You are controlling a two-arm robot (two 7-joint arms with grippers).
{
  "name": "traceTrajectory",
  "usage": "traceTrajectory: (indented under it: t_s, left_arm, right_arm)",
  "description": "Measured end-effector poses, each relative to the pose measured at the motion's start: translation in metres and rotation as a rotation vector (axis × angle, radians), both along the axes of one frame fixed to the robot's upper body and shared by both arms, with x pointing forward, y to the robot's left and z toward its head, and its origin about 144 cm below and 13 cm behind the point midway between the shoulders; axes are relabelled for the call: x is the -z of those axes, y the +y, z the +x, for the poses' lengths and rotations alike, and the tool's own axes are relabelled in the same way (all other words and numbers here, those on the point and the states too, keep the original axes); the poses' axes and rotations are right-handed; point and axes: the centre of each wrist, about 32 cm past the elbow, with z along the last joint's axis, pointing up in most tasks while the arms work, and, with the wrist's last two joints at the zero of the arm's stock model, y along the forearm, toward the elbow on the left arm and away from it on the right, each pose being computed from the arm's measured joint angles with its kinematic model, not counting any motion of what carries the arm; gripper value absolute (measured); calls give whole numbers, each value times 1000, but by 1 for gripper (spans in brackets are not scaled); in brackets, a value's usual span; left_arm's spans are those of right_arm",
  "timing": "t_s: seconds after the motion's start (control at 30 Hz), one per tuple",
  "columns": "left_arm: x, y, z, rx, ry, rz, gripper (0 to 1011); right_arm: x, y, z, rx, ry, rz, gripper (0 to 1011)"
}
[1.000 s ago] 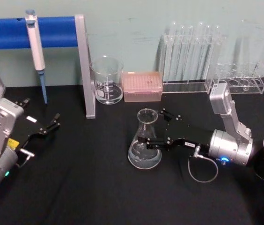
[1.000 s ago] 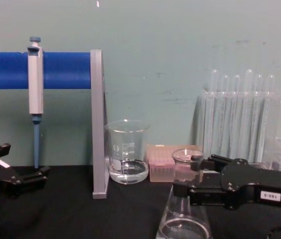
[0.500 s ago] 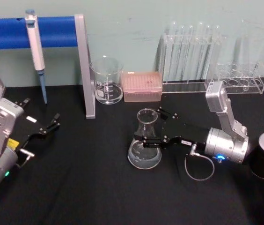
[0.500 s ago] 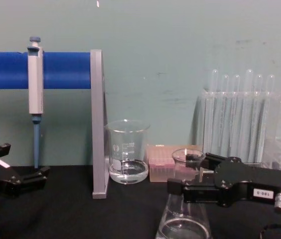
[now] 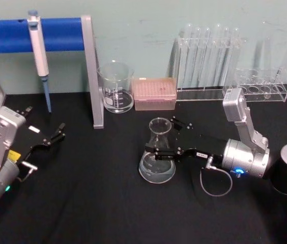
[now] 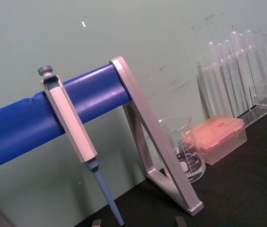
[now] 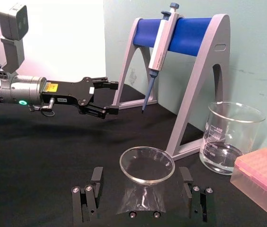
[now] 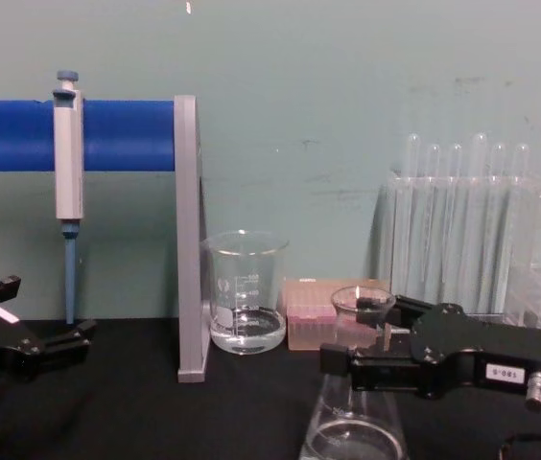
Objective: Grasp the erlenmeyer flask with one hand, shake it three times, then place it back.
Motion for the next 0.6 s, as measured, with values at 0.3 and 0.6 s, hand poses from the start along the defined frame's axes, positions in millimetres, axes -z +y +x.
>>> traceTrajectory:
  t_s: [0.3,0.6]
  left_arm:
    - [0,0,0,0,0,0,1001]
    - [0,0,0,0,0,0,1001]
  right_arm:
    - [0,0,0,0,0,0,1000]
    - [0,0,0,0,0,1,1000]
